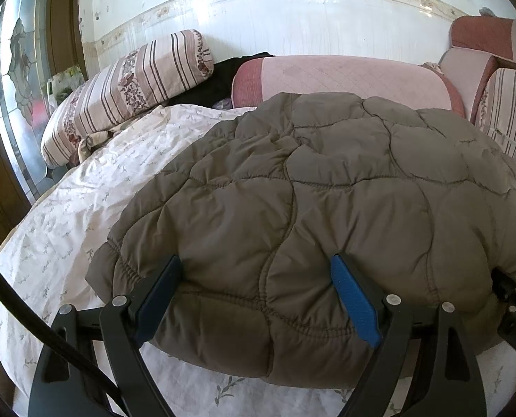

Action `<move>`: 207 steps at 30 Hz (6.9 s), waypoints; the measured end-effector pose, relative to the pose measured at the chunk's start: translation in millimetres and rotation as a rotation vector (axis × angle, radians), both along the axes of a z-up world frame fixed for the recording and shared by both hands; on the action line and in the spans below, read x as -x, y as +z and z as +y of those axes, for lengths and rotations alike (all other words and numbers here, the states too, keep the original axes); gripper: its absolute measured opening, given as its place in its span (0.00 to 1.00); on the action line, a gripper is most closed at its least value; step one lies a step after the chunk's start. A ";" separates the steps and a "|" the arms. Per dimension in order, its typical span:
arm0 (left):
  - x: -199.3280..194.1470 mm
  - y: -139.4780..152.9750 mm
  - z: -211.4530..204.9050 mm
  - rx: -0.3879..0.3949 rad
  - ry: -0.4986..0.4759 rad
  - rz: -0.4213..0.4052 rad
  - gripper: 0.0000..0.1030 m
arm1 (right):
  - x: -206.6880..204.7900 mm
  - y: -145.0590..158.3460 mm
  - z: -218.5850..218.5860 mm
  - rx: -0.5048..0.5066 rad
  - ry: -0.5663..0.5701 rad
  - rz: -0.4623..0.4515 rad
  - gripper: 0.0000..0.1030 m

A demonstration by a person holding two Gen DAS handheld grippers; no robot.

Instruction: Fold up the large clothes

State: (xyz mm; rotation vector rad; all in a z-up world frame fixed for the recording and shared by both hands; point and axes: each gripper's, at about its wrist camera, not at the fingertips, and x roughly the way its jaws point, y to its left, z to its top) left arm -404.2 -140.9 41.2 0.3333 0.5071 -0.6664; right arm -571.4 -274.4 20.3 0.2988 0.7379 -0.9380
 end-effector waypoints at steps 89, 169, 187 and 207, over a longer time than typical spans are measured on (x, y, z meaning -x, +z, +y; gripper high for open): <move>48.7 39.3 98.1 0.109 -0.157 0.099 0.95 | 117.1 47.7 44.5 -0.010 -0.070 -0.200 0.73; 105.9 128.3 140.6 0.003 -0.073 0.010 1.00 | 109.4 155.4 160.8 0.138 -0.035 -0.134 1.00; 105.4 127.9 140.5 0.003 -0.076 0.008 1.00 | 103.1 150.6 160.9 0.150 -0.028 -0.112 1.00; 107.8 124.0 144.3 0.001 -0.089 0.002 1.00 | 104.7 150.3 163.4 0.155 -0.022 -0.105 1.00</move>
